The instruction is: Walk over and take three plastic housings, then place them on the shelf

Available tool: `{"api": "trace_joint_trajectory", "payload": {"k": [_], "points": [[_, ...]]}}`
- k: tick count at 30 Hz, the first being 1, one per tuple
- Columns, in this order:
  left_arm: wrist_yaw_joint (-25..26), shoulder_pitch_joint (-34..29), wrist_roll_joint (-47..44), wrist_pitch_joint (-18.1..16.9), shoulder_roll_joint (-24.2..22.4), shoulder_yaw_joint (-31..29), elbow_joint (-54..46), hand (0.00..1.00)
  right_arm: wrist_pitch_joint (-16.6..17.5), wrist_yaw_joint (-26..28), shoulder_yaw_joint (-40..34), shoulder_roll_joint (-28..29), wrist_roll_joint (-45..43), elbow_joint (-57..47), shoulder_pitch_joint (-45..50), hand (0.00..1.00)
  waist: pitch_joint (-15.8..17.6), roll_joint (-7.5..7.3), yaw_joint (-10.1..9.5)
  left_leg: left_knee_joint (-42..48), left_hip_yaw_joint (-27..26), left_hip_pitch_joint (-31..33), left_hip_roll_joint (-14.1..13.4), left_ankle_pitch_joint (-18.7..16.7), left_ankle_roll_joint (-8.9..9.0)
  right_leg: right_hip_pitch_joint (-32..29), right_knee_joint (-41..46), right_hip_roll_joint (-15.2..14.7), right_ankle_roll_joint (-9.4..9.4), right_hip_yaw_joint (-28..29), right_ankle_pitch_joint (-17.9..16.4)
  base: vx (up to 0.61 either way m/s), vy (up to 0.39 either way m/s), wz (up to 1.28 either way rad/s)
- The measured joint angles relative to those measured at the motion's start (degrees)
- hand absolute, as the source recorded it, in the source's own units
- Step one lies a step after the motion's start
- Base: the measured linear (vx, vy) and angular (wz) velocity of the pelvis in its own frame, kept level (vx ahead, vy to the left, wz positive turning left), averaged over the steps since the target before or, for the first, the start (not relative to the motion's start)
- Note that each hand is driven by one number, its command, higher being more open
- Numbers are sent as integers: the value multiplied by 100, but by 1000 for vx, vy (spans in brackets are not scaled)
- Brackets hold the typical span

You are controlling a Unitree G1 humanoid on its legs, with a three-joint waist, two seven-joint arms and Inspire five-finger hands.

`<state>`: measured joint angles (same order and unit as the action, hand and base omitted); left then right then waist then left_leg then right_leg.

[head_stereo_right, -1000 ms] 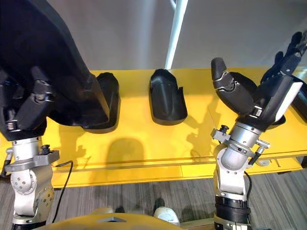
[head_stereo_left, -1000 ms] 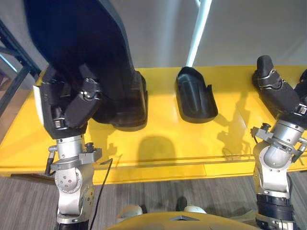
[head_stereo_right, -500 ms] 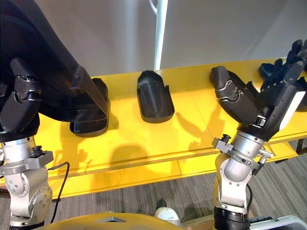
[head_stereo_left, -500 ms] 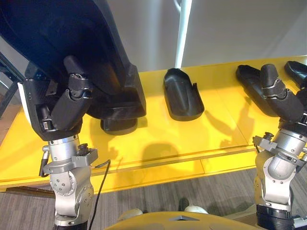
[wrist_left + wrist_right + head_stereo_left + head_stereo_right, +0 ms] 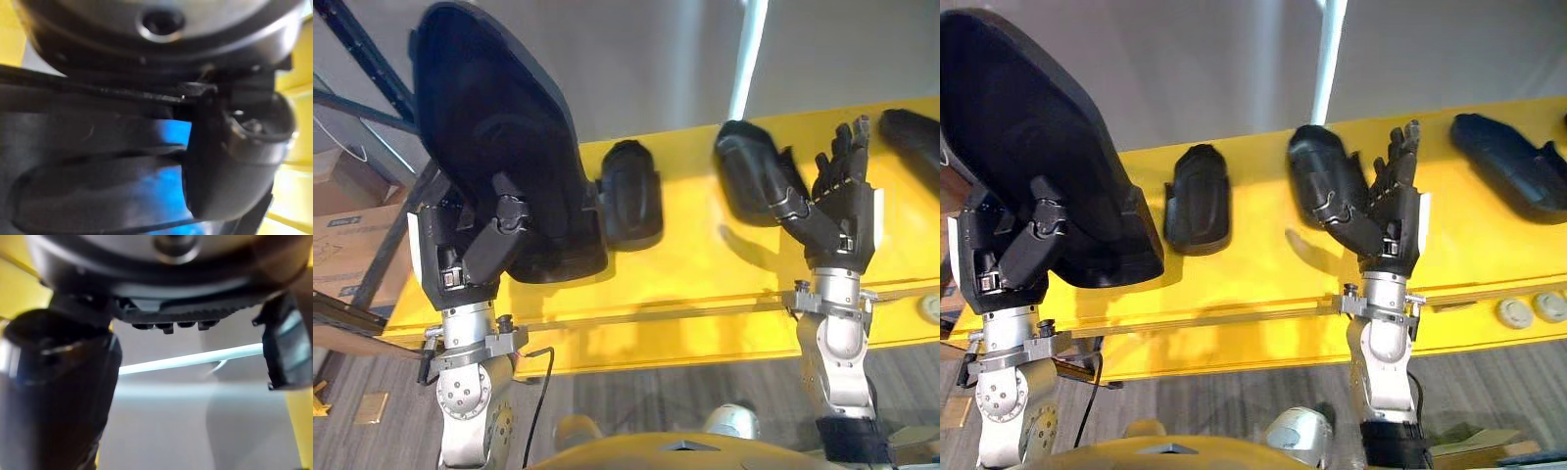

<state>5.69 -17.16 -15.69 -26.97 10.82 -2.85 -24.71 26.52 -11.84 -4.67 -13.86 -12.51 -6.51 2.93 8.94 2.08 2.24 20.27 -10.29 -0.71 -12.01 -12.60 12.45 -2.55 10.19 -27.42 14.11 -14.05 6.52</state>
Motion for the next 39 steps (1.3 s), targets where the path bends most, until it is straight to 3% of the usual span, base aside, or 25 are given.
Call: {"api": "trace_joint_trajectory", "payload": {"k": [1,2,3,4,5,6,8,9,13,15,17,19,24,27,29,31,34,39], "points": [[-7,12,-31,28,126,-20,32,0,-41,-70,28,75,102,12,-8,100,50,-114,-85,122,-68,19,129,-32,-68,10,-163,-95,-97,48,317,-90,600,-10],[0,12,-154,124,281,-37,82,0,-63,-132,92,123,231,11,-8,100,66,-135,-136,257,-133,71,201,-139,-219,10,-352,-125,-286,36,888,-161,581,-32],[-1,19,-269,247,424,-55,141,0,-62,-190,158,135,404,4,-15,100,72,-129,-179,283,-255,81,262,-209,-377,-66,-540,-133,-655,44,1671,-216,641,-40],[4,18,-293,262,531,-105,166,0,-72,-289,215,169,607,-14,-30,100,101,-74,-229,128,-471,29,253,-216,-565,-284,-312,-94,-907,-12,1731,-175,453,-31],[3,19,-304,273,554,-143,174,0,-88,-324,221,210,715,-30,-23,100,88,-97,-198,43,-511,21,265,-174,-646,-345,-31,16,-855,-54,1350,-139,311,-13],[-34,44,-442,294,560,-204,173,0,-91,-395,220,276,776,-125,33,100,57,-106,-138,-155,-526,3,293,-83,-758,-346,452,343,-805,-237,579,-71,174,4],[0,141,-584,314,524,-330,172,0,-90,-477,198,289,784,-428,104,100,45,-107,-142,-424,-635,8,365,79,-831,-307,707,792,-809,-537,-255,-29,229,-15],[27,162,-584,345,494,-384,173,0,-90,-487,194,296,785,-498,111,100,31,-131,-143,-471,-675,10,386,114,-839,-281,650,861,-821,-605,-310,-7,208,-30],[264,226,-495,631,331,-427,174,0,-94,-530,98,347,910,-566,431,100,0,-169,-43,-584,-652,14,498,208,-856,167,-164,1009,-885,-940,-359,-1,25,3],[366,205,-391,754,112,-421,173,0,-94,-636,-52,349,1060,-566,521,100,-26,-121,-64,-629,-623,30,432,263,-766,404,-727,1209,-702,-999,-229,2,-119,5],[449,118,-391,841,-26,-423,173,0,-94,-695,-148,344,1109,-566,521,100,-65,-68,-75,-692,-603,22,307,324,-667,485,-917,1395,-669,-1018,-184,-12,-141,-4],[572,-76,-229,845,-189,-435,172,0,-92,-693,-426,330,1072,-566,523,100,-150,12,-84,-883,-662,-20,129,434,-533,473,-1081,1626,-751,-979,-143,-15,-169,-16],[871,-161,93,959,-201,-666,186,0,-226,-862,-1150,342,794,-292,1095,100,-202,79,-38,-1299,-850,-248,42,631,-450,437,-1153,1796,-826,-850,-147,1,-71,-18],[939,-140,93,1108,-198,-1083,316,0,-388,-989,-1489,609,759,443,1694,100,-234,102,-12,-1477,-996,-396,65,677,-436,419,-1153,1809,-826,-734,-148,9,10,-19],[1041,-107,86,1264,-176,-1414,618,0,-507,-978,-1658,821,751,1375,2097,100,-277,145,105,-1598,-1023,-469,109,727,-450,427,-1153,1788,-827,-727,-152,10,12,-2],[1124,51,53,1519,-53,-1654,976,0,-663,-560,-1735,848,328,2305,2282,100,-293,198,127,-1719,-1058,-561,144,774,-451,453,-1152,1773,-826,-707,-152,9,25,-4],[1236,755,-413,2079,465,-1832,1788,0,-967,66,-1658,957,88,3709,2500,100,-344,264,122,-1785,-1068,-605,157,842,-482,474,-1136,1769,-828,-703,-153,-31,1,1],[1322,1700,-858,2861,1199,-1508,2873,0,-1513,485,-1274,943,264,5145,2182,100,-436,242,133,-1911,-1030,-629,175,1000,-487,472,-1139,1767,-867,-743,-150,-91,-16,3]]}}
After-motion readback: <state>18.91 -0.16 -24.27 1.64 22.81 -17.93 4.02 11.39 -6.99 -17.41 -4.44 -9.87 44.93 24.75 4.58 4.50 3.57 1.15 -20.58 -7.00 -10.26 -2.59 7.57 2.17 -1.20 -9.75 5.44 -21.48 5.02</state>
